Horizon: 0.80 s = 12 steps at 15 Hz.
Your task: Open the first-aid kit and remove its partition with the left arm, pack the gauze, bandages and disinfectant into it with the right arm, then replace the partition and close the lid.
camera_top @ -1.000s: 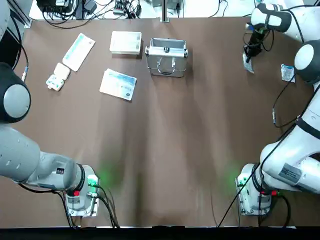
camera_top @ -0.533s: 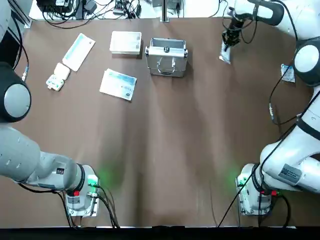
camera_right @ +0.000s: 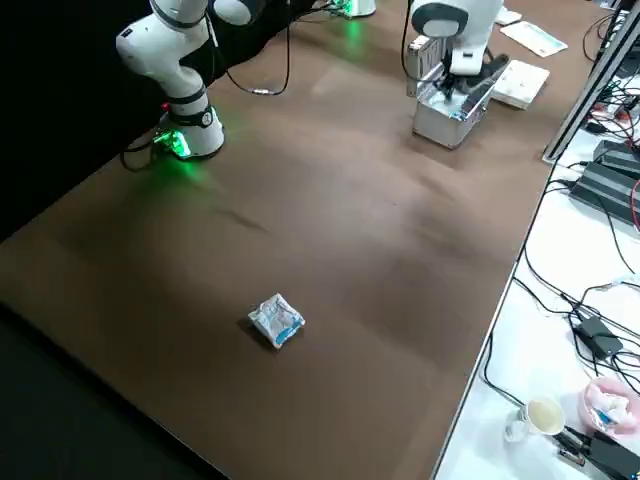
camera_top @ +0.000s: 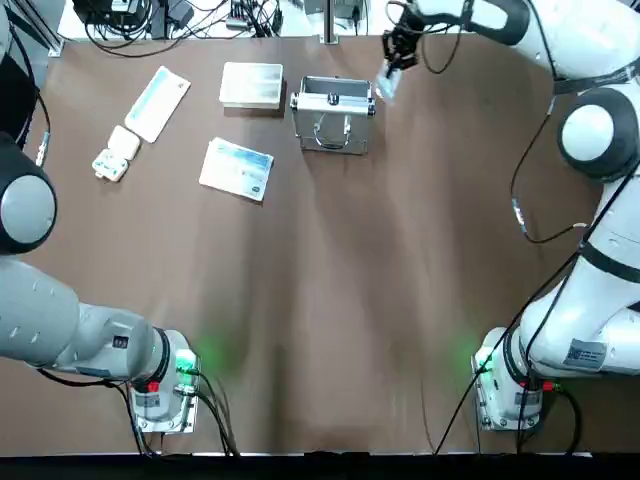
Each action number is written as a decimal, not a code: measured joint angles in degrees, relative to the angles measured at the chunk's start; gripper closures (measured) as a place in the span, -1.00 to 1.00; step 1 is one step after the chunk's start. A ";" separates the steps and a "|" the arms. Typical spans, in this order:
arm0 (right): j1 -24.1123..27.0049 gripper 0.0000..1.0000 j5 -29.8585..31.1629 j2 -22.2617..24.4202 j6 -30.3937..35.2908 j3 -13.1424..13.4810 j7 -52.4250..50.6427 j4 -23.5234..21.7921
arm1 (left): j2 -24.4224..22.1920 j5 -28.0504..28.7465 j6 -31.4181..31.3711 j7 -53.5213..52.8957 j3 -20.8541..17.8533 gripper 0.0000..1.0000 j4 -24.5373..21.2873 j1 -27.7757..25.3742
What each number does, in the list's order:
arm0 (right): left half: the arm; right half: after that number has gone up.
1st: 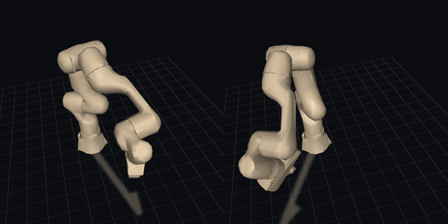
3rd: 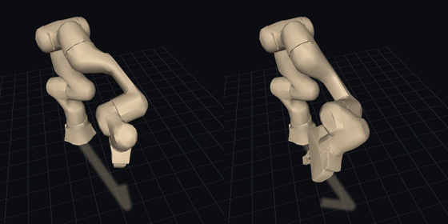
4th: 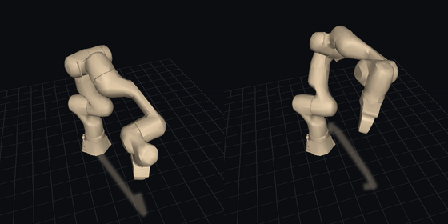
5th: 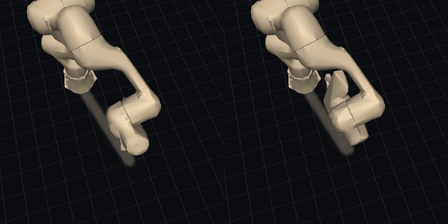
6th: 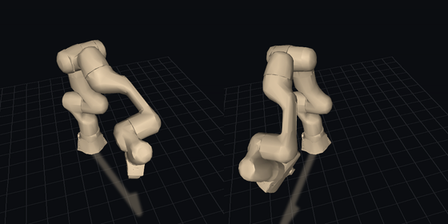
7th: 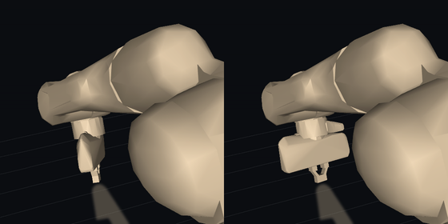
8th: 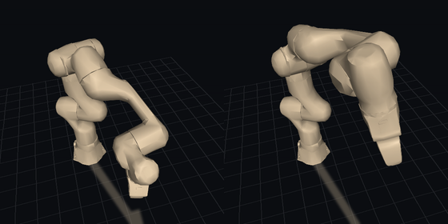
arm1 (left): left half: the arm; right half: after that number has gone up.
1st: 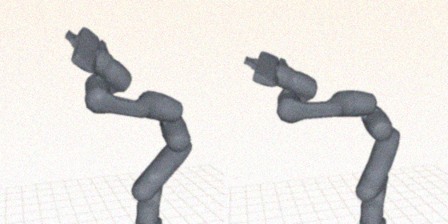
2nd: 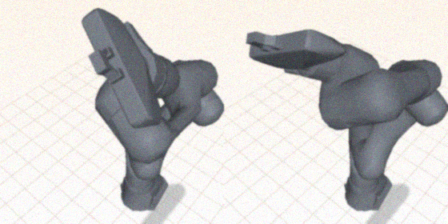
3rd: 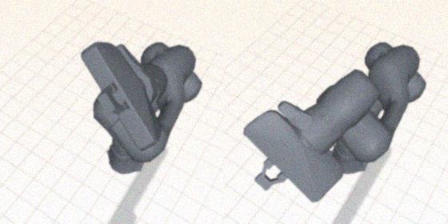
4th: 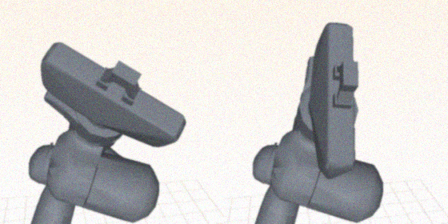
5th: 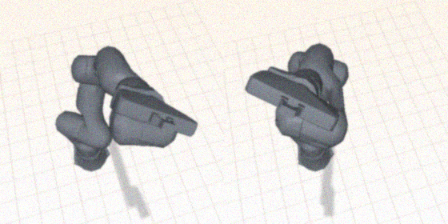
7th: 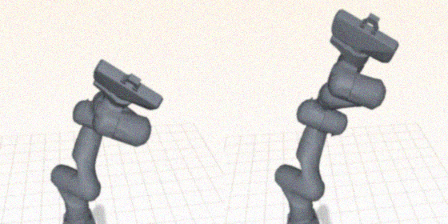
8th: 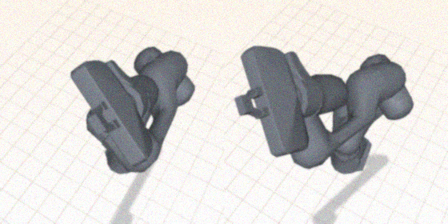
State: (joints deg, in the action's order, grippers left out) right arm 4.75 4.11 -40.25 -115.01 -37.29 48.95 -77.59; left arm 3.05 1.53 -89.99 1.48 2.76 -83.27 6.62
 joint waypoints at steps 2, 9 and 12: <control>-3.66 0.98 -0.04 -0.06 -4.93 0.19 1.93 0.12 | 0.00 0.00 0.00 0.00 -0.11 -1.00 0.00 -0.05; -9.24 0.98 -0.13 -4.28 -25.15 1.19 9.25 0.09 | 0.00 -2.25 0.00 0.00 -0.40 -1.00 -0.01 -0.91; -9.87 0.98 -0.14 -6.05 -27.62 1.25 12.91 0.09 | 0.00 -2.26 0.00 0.00 -0.41 -1.00 -0.02 -0.91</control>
State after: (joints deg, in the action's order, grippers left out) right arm -5.12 3.96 -46.31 -142.63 -36.04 61.86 -77.50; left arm 3.05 -0.73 -89.98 1.48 2.35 -83.28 5.71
